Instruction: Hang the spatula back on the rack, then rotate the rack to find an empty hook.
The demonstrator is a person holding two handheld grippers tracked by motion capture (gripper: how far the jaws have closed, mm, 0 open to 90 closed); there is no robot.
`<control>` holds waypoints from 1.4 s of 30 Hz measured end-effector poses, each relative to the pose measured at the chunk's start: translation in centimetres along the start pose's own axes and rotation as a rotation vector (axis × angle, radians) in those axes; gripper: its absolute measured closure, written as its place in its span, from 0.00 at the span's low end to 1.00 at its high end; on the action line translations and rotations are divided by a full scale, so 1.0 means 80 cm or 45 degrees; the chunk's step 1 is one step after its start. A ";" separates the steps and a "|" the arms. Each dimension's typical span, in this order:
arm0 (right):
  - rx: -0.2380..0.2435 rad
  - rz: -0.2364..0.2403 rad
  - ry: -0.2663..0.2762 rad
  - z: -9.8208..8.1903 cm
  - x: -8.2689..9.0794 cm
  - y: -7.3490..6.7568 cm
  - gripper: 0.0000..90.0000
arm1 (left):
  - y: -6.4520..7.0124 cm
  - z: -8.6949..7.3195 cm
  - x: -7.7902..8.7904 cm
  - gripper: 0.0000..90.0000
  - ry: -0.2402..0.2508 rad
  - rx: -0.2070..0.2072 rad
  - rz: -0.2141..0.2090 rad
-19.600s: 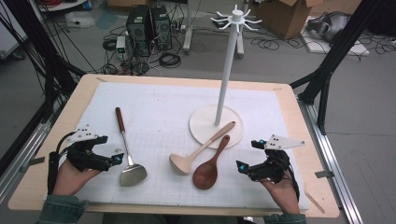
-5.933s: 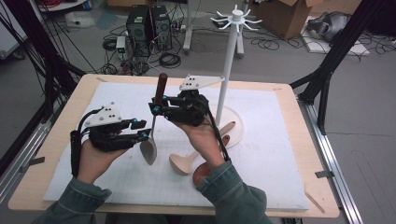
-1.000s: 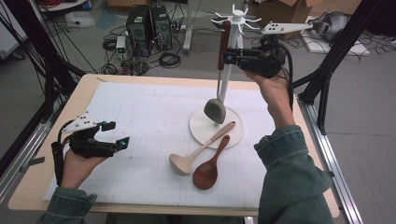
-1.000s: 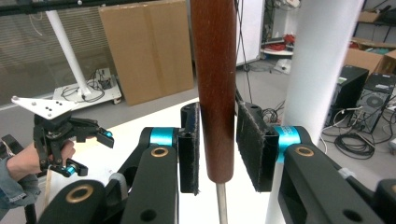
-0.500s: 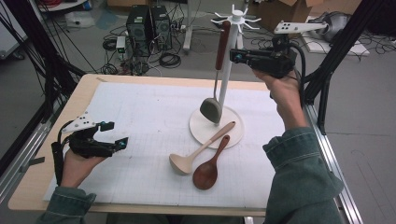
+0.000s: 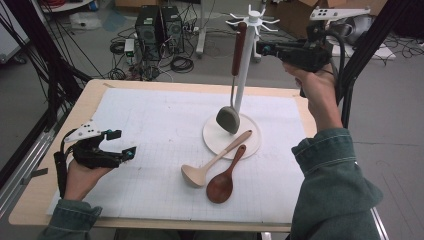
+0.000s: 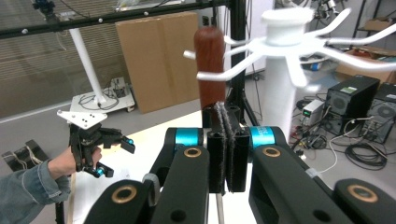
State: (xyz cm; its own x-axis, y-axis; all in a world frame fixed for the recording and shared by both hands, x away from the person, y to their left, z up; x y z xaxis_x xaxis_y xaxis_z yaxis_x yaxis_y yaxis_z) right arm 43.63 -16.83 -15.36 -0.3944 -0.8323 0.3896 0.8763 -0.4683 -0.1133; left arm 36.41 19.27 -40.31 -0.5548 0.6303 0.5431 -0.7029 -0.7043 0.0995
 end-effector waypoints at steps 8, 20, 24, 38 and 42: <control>0.009 -0.022 0.025 0.016 0.018 0.003 1.00 | 0.001 0.000 0.002 0.15 0.003 0.000 -0.002; 0.028 -0.035 0.017 0.032 0.010 -0.007 1.00 | 0.001 0.002 0.004 0.15 0.009 -0.003 -0.002; 0.030 -0.031 0.022 0.032 0.004 -0.011 1.00 | 0.001 0.001 0.003 0.15 0.004 -0.005 -0.001; 0.038 -0.077 0.019 0.037 -0.013 -0.026 1.00 | 0.003 0.002 0.001 0.15 0.000 -0.005 -0.005; 0.045 -0.086 0.015 0.041 -0.019 -0.031 1.00 | 0.003 0.002 0.001 0.15 0.003 -0.006 -0.004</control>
Point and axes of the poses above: each handheld gripper's, and its own axes: x roughly backward along the jaws, z roughly out of its top, y roughly to its right, the point moved 10 cm from there along -x, roughly forward along the jaws, and after that the axes turned 10 degrees about -y, right-handed, at the moved point
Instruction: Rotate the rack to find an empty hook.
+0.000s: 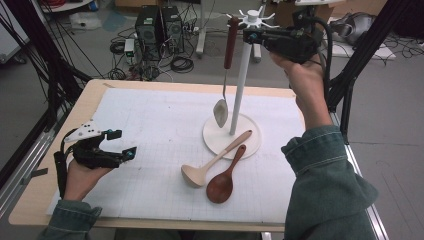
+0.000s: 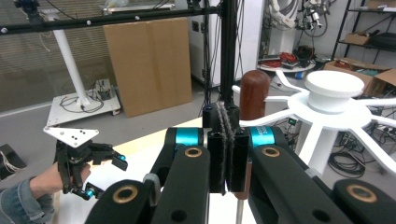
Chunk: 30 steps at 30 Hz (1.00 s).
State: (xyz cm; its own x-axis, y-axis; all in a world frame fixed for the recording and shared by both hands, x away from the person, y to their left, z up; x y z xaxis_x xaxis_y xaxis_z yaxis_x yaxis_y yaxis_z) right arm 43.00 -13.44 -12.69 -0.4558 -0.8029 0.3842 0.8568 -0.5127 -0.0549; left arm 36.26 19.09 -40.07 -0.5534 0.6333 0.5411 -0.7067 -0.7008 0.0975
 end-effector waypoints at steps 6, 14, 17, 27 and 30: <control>0.008 -0.014 -0.012 0.002 -0.008 -0.003 1.00 | 0.000 0.001 0.001 0.15 0.003 0.001 0.000; 0.020 -0.012 0.002 -0.003 0.003 -0.004 1.00 | 0.000 0.000 0.001 0.15 -0.002 0.001 0.001; 0.032 -0.007 0.011 -0.006 0.010 -0.006 1.00 | 0.001 -0.001 0.001 0.15 -0.008 -0.004 -0.001; 0.026 -0.017 0.003 -0.025 0.025 -0.003 1.00 | 0.002 -0.001 0.000 0.15 -0.012 -0.003 -0.004; 0.024 -0.010 0.008 -0.030 0.028 -0.005 0.99 | 0.002 -0.001 0.000 0.15 -0.014 -0.004 -0.007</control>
Point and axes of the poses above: each handheld gripper's, and its own axes: x roughly backward along the jaws, z roughly out of its top, y roughly to its right, the point moved 10 cm from there along -x, roughly forward along the jaws, and after that the axes turned 10 degrees about -y, right-handed, at the moved point
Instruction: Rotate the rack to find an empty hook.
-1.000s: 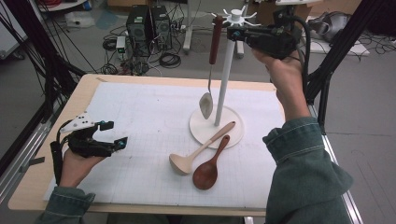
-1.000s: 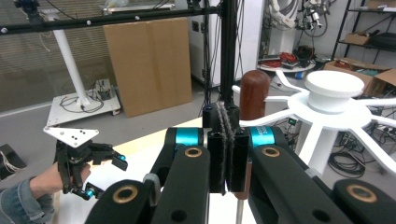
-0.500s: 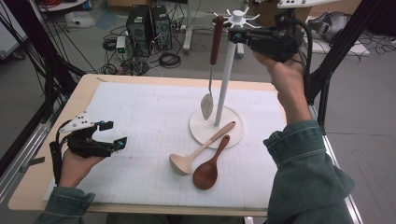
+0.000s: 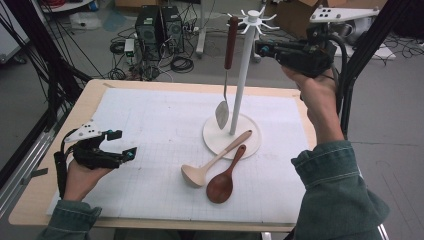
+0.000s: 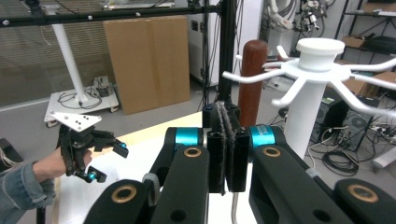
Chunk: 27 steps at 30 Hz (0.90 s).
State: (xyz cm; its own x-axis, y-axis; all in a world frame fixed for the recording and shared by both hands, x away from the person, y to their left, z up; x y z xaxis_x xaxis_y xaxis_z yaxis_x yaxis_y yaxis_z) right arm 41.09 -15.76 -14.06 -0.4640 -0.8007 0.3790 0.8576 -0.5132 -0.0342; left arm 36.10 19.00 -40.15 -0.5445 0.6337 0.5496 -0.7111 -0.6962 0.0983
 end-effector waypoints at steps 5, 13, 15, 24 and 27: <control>-0.001 0.016 0.005 -0.014 0.000 -0.005 0.90 | 0.000 0.000 0.000 0.15 0.002 -0.003 0.000; -0.034 0.046 -0.015 -0.059 -0.008 -0.008 0.74 | 0.001 -0.001 -0.003 0.15 -0.009 -0.003 -0.009; -0.042 0.036 -0.030 -0.071 -0.011 -0.007 0.69 | 0.001 -0.002 -0.004 0.15 -0.013 -0.007 -0.011; -0.076 0.023 -0.077 -0.114 -0.019 -0.012 0.52 | 0.006 -0.002 -0.008 0.16 -0.020 -0.016 -0.035; -0.085 0.016 -0.076 -0.127 -0.021 -0.013 0.49 | 0.007 -0.002 -0.008 0.17 -0.019 -0.018 -0.044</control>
Point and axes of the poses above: each handheld gripper's, and its own axes: x roughly backward along the jaws, z roughly out of its top, y roughly to its right, the point moved 10 cm from there along -x, roughly forward along the jaws, and after that the axes turned 10 degrees about -y, right-handed, at the moved point
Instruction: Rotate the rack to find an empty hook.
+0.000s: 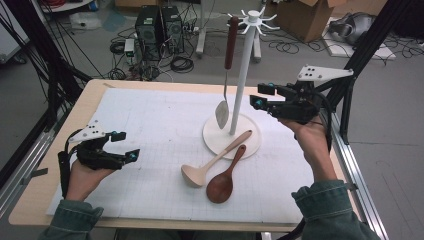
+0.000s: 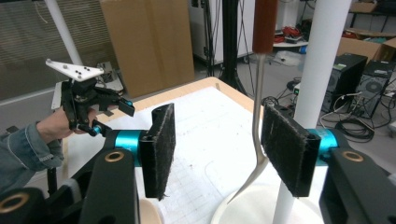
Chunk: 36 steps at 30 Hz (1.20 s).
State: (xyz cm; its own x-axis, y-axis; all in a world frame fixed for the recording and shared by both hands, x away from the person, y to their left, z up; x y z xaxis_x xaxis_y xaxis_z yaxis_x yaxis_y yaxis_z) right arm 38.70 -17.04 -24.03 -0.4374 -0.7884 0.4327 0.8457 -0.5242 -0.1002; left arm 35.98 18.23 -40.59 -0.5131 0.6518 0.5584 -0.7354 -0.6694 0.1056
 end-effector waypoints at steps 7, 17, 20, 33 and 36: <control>-0.024 -0.028 -0.013 -0.032 -0.007 0.005 0.43 | 0.005 0.001 -0.002 0.18 -0.001 -0.006 -0.011; -0.083 -0.054 -0.052 -0.084 -0.016 0.010 0.40 | 0.011 0.002 -0.005 0.21 -0.004 -0.019 -0.024; -0.097 -0.058 -0.077 -0.097 -0.021 0.011 0.40 | 0.012 0.003 -0.005 0.22 -0.006 -0.019 -0.026; -0.086 -0.051 -0.144 -0.123 -0.041 0.006 0.40 | 0.011 0.005 -0.001 0.22 0.006 -0.021 -0.019; -0.085 -0.052 -0.144 -0.126 -0.044 0.006 0.40 | 0.010 0.005 -0.001 0.22 0.006 -0.020 -0.015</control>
State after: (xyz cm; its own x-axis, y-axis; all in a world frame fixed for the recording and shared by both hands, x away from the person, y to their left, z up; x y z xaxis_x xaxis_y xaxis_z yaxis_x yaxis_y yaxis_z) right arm 37.56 -17.79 -34.62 -0.4304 -0.7265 0.5357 0.8041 -0.5782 -0.1381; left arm 35.57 17.50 -40.24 -0.5063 0.6613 0.5535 -0.7481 -0.6560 0.0995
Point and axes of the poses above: each handheld gripper's, and its own axes: x roughly backward along the jaws, z roughly out of its top, y roughly to its right, the point moved 10 cm from there along -x, roughly forward along the jaws, and after that the axes turned 10 degrees about -y, right-handed, at the moved point
